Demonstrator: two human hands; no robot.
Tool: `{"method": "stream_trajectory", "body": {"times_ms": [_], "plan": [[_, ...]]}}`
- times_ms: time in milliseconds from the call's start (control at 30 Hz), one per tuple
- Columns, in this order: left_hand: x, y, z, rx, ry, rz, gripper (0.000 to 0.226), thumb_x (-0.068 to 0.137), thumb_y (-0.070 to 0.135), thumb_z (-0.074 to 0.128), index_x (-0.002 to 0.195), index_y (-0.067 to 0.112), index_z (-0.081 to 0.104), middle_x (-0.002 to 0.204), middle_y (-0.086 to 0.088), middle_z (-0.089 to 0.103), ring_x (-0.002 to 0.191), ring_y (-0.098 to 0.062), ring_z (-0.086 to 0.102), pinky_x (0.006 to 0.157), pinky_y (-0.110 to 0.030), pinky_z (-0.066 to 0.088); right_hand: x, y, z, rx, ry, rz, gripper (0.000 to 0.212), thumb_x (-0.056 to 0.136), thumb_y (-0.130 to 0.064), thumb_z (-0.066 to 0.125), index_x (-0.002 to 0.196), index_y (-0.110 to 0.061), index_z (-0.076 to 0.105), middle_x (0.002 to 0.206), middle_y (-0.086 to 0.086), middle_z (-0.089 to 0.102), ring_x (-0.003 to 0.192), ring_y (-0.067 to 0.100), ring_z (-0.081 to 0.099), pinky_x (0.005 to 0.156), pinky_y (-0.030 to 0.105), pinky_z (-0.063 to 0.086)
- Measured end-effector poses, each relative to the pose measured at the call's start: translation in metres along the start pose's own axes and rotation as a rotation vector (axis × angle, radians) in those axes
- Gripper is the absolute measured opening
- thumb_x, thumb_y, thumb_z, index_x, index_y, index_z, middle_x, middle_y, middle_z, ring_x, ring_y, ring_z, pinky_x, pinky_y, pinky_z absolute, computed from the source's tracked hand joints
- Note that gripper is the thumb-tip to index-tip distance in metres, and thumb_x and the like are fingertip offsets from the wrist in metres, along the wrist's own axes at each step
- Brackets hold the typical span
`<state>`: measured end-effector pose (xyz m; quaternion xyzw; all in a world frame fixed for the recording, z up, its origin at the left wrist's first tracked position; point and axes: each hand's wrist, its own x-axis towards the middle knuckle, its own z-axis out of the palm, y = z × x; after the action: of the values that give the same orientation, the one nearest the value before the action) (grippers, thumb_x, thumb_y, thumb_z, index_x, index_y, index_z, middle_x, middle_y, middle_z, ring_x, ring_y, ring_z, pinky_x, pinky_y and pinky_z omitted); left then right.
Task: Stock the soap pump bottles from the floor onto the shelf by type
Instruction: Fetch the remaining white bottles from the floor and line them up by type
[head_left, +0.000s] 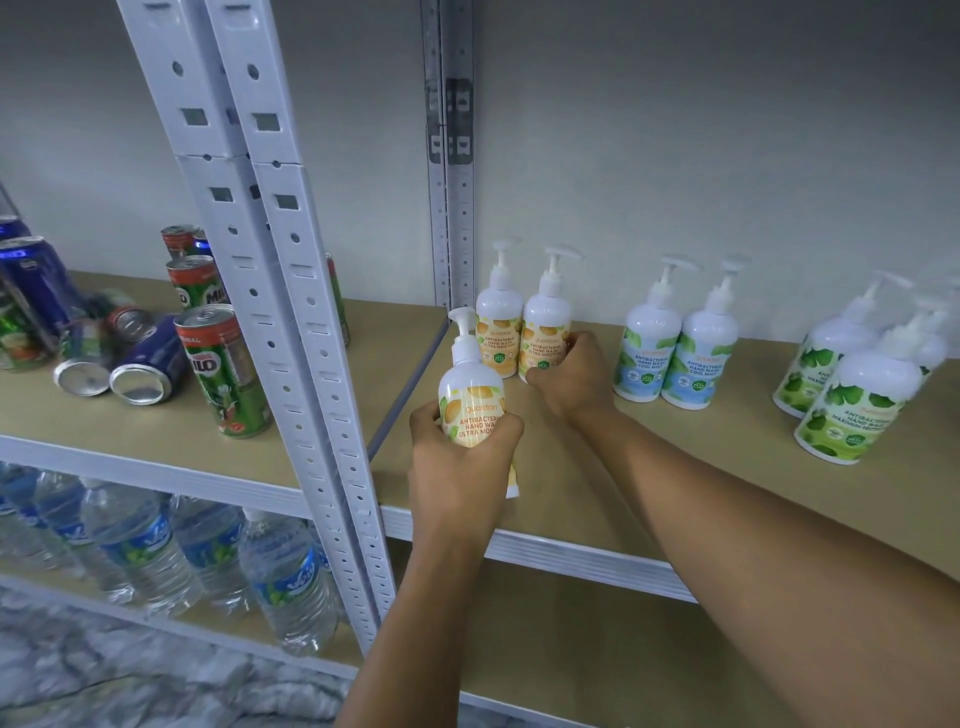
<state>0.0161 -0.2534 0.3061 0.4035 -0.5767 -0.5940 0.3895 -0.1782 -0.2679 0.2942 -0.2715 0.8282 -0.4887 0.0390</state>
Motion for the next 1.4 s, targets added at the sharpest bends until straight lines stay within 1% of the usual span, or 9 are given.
{"method": "stream_trajectory", "body": {"times_ms": [167, 300, 467, 600, 767, 833, 1000, 1167, 1400], "plan": [[-0.001, 0.003, 0.001, -0.006, -0.012, 0.016, 0.041, 0.077, 0.028, 0.079, 0.107, 0.030, 0.051, 0.089, 0.002, 0.068, 0.078, -0.016, 0.070, 0.065, -0.035, 0.060, -0.026, 0.001, -0.020, 0.051, -0.051, 0.016, 0.072, 0.077, -0.023, 0.081, 0.134, -0.002, 0.042, 0.126, 0.010, 0.052, 0.111, 0.024, 0.055, 0.084, 0.031, 0.043], [-0.003, 0.004, 0.003, -0.010, -0.031, 0.053, 0.048, 0.076, 0.024, 0.082, 0.104, 0.032, 0.044, 0.090, 0.001, 0.069, 0.076, -0.015, 0.071, 0.061, -0.033, 0.060, -0.062, 0.009, -0.049, -0.166, -0.149, -0.096, 0.066, 0.088, -0.034, 0.069, 0.143, -0.010, 0.042, 0.143, 0.006, 0.044, 0.129, 0.021, 0.047, 0.094, 0.028, 0.037], [-0.005, 0.003, 0.003, 0.059, -0.085, 0.174, 0.055, 0.075, 0.033, 0.086, 0.112, 0.032, 0.046, 0.098, 0.012, 0.069, 0.086, -0.004, 0.070, 0.083, -0.040, 0.059, -0.101, 0.026, -0.077, -0.503, -0.267, -0.245, 0.075, 0.092, -0.056, 0.055, 0.152, -0.017, 0.035, 0.160, 0.003, 0.030, 0.147, 0.021, 0.030, 0.118, 0.037, 0.028], [-0.009, 0.000, 0.000, 0.100, -0.123, 0.233, 0.057, 0.077, 0.031, 0.086, 0.118, 0.034, 0.047, 0.107, 0.024, 0.059, 0.085, 0.021, 0.058, 0.083, -0.027, 0.052, -0.114, 0.036, -0.081, -0.690, -0.370, -0.203, 0.075, 0.094, -0.069, 0.031, 0.156, -0.025, 0.027, 0.166, 0.000, 0.018, 0.154, 0.024, 0.012, 0.124, 0.045, 0.011], [-0.016, -0.007, -0.004, 0.162, -0.174, 0.248, 0.060, 0.079, 0.029, 0.085, 0.125, 0.036, 0.046, 0.109, 0.025, 0.058, 0.087, 0.024, 0.055, 0.075, -0.014, 0.047, -0.118, 0.036, -0.078, -0.724, -0.385, -0.181, 0.072, 0.095, -0.068, 0.023, 0.155, -0.029, 0.029, 0.168, -0.001, 0.013, 0.155, 0.026, 0.006, 0.124, 0.047, 0.006], [-0.018, -0.010, -0.007, 0.201, -0.173, 0.260, 0.063, 0.078, 0.029, 0.086, 0.127, 0.036, 0.047, 0.113, 0.022, 0.061, 0.094, 0.017, 0.058, 0.076, -0.010, 0.048, -0.119, 0.034, -0.079, -0.729, -0.383, -0.181, 0.072, 0.095, -0.067, 0.023, 0.155, -0.028, 0.028, 0.168, -0.001, 0.013, 0.155, 0.025, 0.006, 0.124, 0.047, 0.006], [-0.018, -0.013, -0.018, 0.425, -0.108, 0.225, 0.090, 0.066, 0.037, 0.093, 0.139, 0.020, 0.044, 0.127, 0.007, 0.055, 0.114, -0.007, 0.051, 0.089, -0.024, 0.042, -0.121, 0.030, -0.082, -0.743, -0.394, -0.168, 0.073, 0.095, -0.066, 0.024, 0.156, -0.027, 0.026, 0.168, -0.001, 0.013, 0.154, 0.025, 0.007, 0.124, 0.047, 0.007], [-0.014, -0.013, -0.020, 0.632, -0.099, 0.238, 0.064, 0.071, 0.046, 0.087, 0.120, 0.016, 0.058, 0.110, 0.006, 0.063, 0.099, -0.011, 0.058, 0.080, -0.026, 0.046, -0.123, 0.028, -0.083, -0.756, -0.399, -0.165, 0.072, 0.096, -0.065, 0.024, 0.156, -0.027, 0.026, 0.167, -0.001, 0.014, 0.154, 0.026, 0.008, 0.124, 0.047, 0.007], [0.028, -0.007, -0.001, 0.660, -0.085, 0.178, 0.057, 0.078, 0.046, 0.079, 0.124, 0.020, 0.057, 0.116, 0.005, 0.066, 0.096, -0.013, 0.058, 0.084, -0.029, 0.048, -0.122, 0.029, -0.080, -0.780, -0.394, -0.182, 0.071, 0.096, -0.065, 0.023, 0.156, -0.027, 0.026, 0.167, 0.001, 0.015, 0.154, 0.027, 0.010, 0.123, 0.048, 0.009]]}}
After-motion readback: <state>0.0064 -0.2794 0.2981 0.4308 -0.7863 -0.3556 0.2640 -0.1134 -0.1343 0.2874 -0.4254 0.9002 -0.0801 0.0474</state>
